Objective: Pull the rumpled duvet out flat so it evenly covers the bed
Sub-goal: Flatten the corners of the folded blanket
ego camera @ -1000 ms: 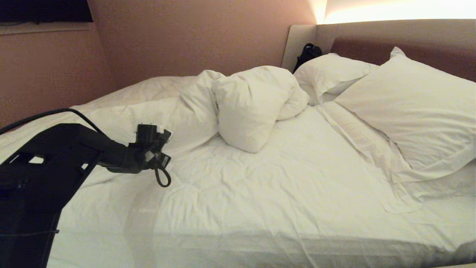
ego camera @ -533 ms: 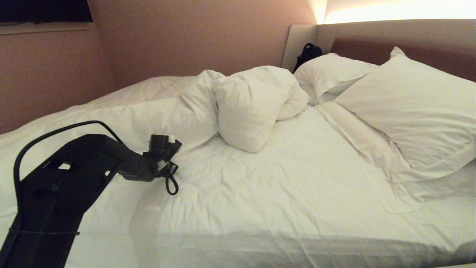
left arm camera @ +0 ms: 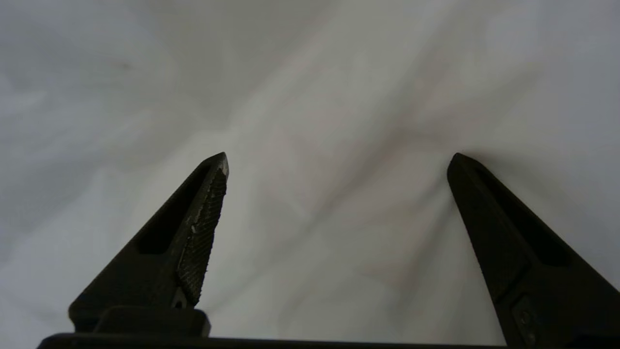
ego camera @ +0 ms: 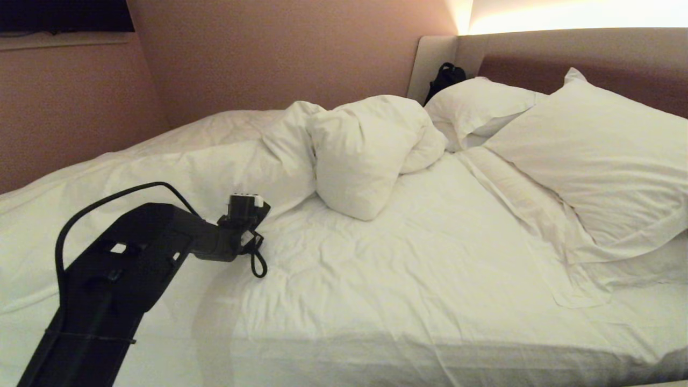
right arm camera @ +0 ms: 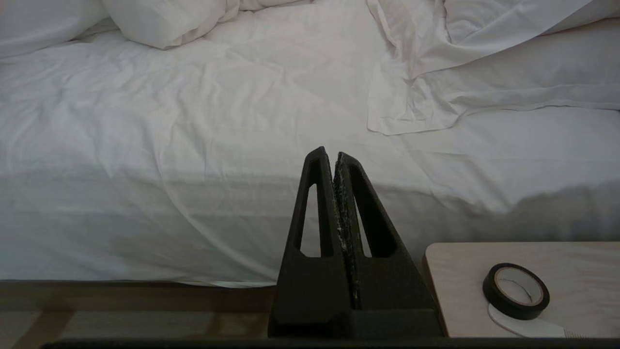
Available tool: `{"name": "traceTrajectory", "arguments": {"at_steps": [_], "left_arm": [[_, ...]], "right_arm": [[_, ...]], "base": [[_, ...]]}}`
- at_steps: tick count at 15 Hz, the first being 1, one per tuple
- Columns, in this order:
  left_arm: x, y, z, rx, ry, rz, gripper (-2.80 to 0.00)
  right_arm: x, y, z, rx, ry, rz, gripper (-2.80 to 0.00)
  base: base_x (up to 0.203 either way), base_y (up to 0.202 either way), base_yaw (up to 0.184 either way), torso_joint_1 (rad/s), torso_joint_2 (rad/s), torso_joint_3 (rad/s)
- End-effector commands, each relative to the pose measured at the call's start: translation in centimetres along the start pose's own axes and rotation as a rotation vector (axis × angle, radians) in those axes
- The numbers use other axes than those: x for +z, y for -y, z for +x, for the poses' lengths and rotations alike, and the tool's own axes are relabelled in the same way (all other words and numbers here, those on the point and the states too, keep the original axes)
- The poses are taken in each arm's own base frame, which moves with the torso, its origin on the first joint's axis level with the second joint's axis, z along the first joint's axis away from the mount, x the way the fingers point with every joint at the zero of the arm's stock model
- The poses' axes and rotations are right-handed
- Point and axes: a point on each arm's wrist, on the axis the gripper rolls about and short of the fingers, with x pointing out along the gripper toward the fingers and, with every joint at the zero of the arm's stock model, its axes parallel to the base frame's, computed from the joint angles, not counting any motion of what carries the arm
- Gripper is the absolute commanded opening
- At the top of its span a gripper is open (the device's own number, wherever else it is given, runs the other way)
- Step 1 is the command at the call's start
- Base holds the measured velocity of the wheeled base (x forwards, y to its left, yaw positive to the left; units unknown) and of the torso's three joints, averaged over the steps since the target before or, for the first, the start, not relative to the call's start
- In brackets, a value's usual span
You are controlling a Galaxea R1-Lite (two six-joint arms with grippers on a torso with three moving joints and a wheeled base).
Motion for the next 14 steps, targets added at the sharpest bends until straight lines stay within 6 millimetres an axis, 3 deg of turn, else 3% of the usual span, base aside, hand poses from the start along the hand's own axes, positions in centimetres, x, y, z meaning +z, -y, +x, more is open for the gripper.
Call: {"name": "traceTrajectory", "arguments": {"at_steps": [1,9,14], "left_arm": [[-0.5,0.6,1.3,0.029,-0.014,0.003,0.00],[-2.2,-2.7,4.5,0.138,-0.055,-0.022,0.00],[-3.5,-3.4,5.5,0.143,-0.079,-0.016,0.00]], "right_arm": [[0.0,0.0,0.0,0.000,-0.001,0.000,-2.80],[0.0,0.0,0.0,0.000,-0.001,0.000,-2.80],[0.0,0.0,0.0,-0.001,-0.001,0.000,-2.80]], "base": [[0.000,0.000,0.000,0.000,0.00,0.000],[0.000,0.000,0.000,0.000,0.00,0.000],[0.000,0.000,0.000,0.000,0.00,0.000]]}}
